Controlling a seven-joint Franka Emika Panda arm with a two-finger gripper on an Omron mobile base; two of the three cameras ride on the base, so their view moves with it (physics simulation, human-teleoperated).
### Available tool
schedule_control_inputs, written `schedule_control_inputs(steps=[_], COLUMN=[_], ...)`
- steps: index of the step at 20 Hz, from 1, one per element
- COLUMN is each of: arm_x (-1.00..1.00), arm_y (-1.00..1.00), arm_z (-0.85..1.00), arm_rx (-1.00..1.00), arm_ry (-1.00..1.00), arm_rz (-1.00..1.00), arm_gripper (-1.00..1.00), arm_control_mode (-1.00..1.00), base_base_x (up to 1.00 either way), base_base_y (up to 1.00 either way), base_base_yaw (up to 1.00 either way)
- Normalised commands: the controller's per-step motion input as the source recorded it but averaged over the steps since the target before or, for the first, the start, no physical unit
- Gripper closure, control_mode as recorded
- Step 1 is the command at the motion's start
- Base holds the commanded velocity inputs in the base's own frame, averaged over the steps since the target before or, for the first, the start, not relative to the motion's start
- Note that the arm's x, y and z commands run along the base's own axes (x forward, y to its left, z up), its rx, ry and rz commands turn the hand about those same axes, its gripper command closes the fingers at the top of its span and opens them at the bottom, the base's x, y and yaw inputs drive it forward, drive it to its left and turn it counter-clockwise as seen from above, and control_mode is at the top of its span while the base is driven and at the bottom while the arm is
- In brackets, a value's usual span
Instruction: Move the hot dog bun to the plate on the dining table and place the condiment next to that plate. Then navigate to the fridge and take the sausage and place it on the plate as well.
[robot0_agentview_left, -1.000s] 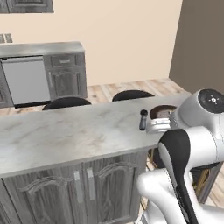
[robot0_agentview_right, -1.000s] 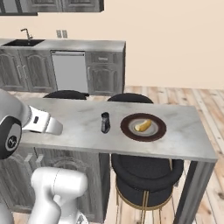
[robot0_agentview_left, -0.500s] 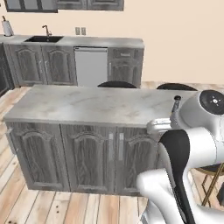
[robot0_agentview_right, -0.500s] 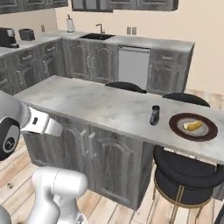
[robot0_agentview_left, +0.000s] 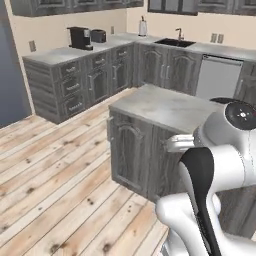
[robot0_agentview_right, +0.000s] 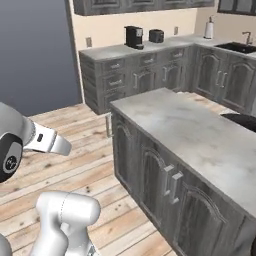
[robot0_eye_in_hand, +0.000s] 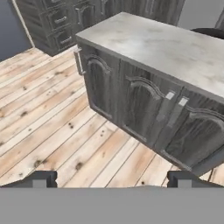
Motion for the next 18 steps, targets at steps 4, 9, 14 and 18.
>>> schedule_control_inputs(steps=[4, 9, 14, 18], arm_x=[0.00, 0.00, 0.00, 0.00], arm_y=[0.00, 0.00, 0.00, 0.00], arm_z=[0.00, 0.00, 0.00, 0.00], arm_rx=[0.00, 0.00, 0.00, 0.00], arm_ry=[0.00, 0.00, 0.00, 0.00], arm_rz=[0.00, 0.00, 0.00, 0.00], arm_gripper=[-1.00, -1.00, -1.00, -1.00], arm_control_mode=[1.00, 1.00, 1.00, 1.00], base_base_x=[0.04, 0.48, 0.76, 0.99], base_base_y=[0.18, 0.00, -0.01, -0.11], base_base_yaw=[0.83, 0.73, 0.70, 0.61])
